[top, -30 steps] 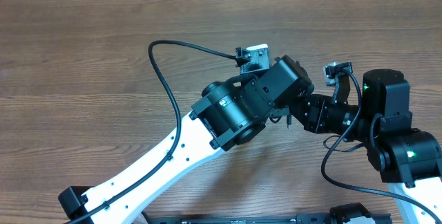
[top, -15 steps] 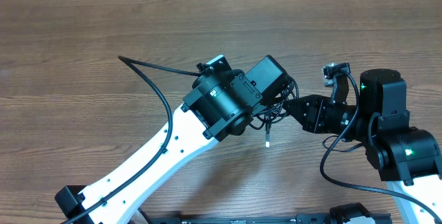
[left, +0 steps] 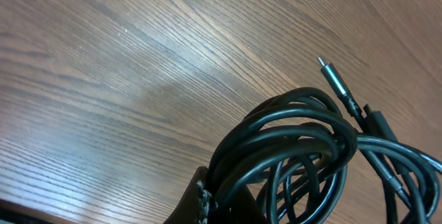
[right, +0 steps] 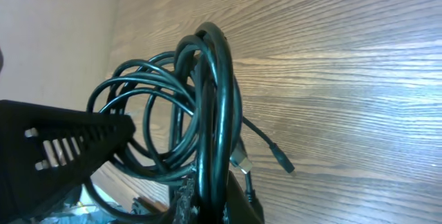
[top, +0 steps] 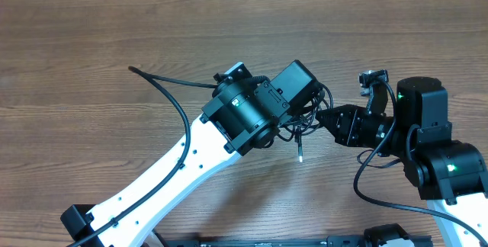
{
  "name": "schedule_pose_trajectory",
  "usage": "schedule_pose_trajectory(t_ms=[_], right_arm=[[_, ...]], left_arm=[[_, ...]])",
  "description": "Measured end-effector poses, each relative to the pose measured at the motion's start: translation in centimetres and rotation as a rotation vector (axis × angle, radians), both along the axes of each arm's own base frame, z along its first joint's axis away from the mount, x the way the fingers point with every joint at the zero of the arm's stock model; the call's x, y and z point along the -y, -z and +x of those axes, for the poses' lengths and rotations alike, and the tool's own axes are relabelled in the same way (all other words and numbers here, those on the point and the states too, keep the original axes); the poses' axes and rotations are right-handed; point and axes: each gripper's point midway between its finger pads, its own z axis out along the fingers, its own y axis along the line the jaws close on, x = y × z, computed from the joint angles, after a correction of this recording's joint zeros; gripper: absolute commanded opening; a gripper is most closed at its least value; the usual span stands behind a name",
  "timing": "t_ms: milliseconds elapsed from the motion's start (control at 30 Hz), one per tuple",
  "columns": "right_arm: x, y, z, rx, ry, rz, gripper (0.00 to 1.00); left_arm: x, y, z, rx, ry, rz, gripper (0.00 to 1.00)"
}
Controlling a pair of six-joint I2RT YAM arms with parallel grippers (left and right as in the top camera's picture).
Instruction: Untangle cables
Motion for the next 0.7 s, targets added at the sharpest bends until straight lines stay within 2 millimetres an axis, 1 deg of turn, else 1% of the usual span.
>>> schedule_pose_trajectory(t_ms=[167,333,500,700], right_arm=[[0.6,0.6,0.0,-0.015,0.028,-0.035,0.04],[1.3,1.1,0.1,-0.026,0.057,-0.068,0.04],[1.9,1.6,0.1,-0.04,0.086,-0.103,0.04],[2.5,2.0,0.2,-0.044,0.109,-0.133,0.04]], left_arm=[[0.1,0.0,-0.1,-0.012,-0.059,-0.034,0.04],[0.4,0.0,0.0,-0.013,-0.083,-0.059,0.04],[0.8,-0.2,0.3,0.0,-0.08,-0.077,0.04],[1.8,-0.9,1.1,0.043,-0.032,-0.102,0.04]])
